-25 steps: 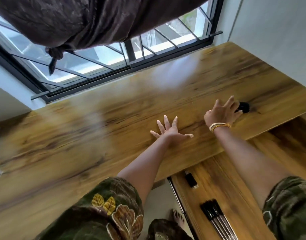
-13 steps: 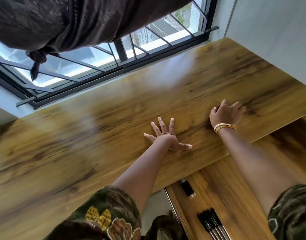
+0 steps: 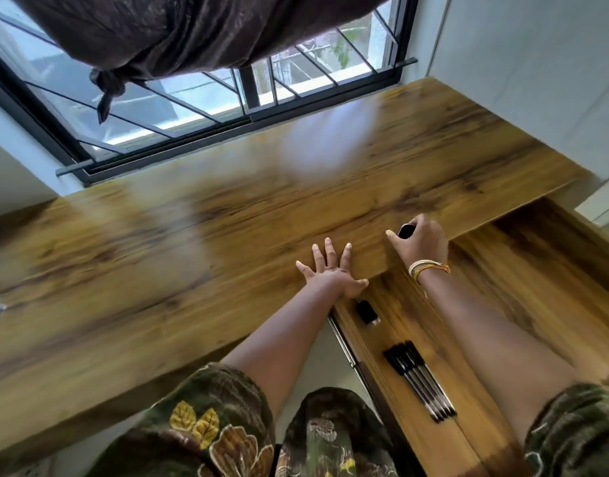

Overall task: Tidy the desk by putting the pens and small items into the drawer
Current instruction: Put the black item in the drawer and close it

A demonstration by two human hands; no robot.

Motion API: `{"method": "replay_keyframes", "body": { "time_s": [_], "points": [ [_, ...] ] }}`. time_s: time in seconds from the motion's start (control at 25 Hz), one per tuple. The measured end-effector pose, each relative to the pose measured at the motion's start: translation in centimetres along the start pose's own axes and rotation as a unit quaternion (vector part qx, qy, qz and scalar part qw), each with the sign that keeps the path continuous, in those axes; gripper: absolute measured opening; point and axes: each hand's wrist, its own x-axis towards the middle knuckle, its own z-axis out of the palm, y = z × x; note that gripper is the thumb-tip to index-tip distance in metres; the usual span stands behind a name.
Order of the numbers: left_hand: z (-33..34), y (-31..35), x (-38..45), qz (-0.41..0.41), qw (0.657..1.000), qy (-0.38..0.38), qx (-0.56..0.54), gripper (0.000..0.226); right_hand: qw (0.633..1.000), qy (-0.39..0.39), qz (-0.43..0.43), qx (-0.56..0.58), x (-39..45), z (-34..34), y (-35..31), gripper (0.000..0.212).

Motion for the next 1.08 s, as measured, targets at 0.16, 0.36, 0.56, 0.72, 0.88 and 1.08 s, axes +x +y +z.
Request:
{"method": "replay_keyframes", "body": {
  "time_s": [0.16,0.36,0.56,0.72,0.88,1.08],
  "points": [
    [4.0,-0.2,-3.8,0.014,1.0,0.011,0.013,0.095,0.995,-0.046,0.004,0.094,-5.3,-1.2,3.3,0.043],
    [7.8,0.6,-7.3,0.031,0.992,0.108,-0.055,0.075,0.967,-0.09,0.09,0.223,-9.6,-1.6,6.9,0.025],
    [13.4,3.3,-9.9,0.001,0.979,0.16,-0.127,0.076,0.904,-0.204,0.195,0.321,-12.0,-3.6,12.1,0.019],
    [18.0,7.1,-12.1,-0.073,0.959,0.169,-0.214,0.085,0.867,-0.316,0.228,0.309,-13.3,-6.3,16.8,0.029],
    [22.2,10.1,-14.1,-0.118,0.919,0.258,-0.273,0.094,0.814,-0.463,0.242,0.253,-14.7,-8.3,20.4,0.023],
    [25.1,11.7,-16.3,-0.148,0.899,0.273,-0.309,0.103,0.76,-0.59,0.223,0.155,-17.0,-9.0,21.9,0.018]
  ]
}}
